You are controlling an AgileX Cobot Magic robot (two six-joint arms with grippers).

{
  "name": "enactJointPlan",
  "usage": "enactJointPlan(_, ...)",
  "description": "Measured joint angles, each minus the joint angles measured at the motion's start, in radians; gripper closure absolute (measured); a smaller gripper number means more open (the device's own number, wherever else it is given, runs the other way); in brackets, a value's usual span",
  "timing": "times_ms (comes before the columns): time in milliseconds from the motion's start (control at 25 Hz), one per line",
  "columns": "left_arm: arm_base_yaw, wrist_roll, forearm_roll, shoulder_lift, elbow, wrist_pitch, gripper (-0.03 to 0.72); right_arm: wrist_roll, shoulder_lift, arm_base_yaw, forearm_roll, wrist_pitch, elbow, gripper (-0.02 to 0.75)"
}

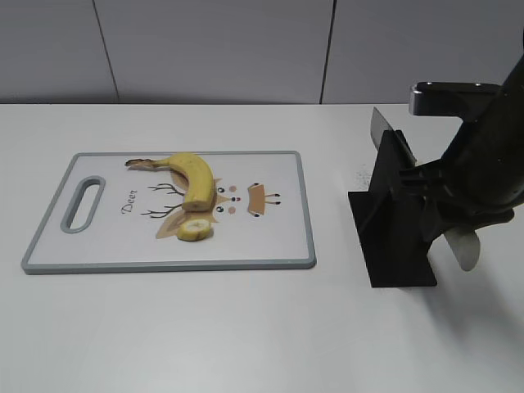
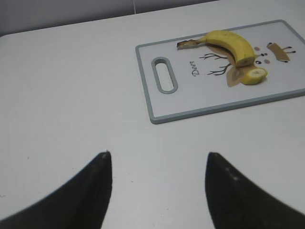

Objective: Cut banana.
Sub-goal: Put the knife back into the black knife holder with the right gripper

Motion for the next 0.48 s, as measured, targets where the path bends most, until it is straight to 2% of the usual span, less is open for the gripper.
enactJointPlan(120,0.0,-0.001,0.0,0.0,0.0,0.0,0.097,0.001,0.0,0.0,0.0,0.0,0.0,0.563)
enactJointPlan(200,0.0,-0.001,0.0,0.0,0.0,0.0,0.097,0.001,0.0,0.0,0.001,-0.01,0.0,0.522)
enactJointPlan(480,0.0,-0.001,0.0,0.0,0.0,0.0,0.097,-0.008,0.0,0.0,0.024,-0.027,-0.028,0.165)
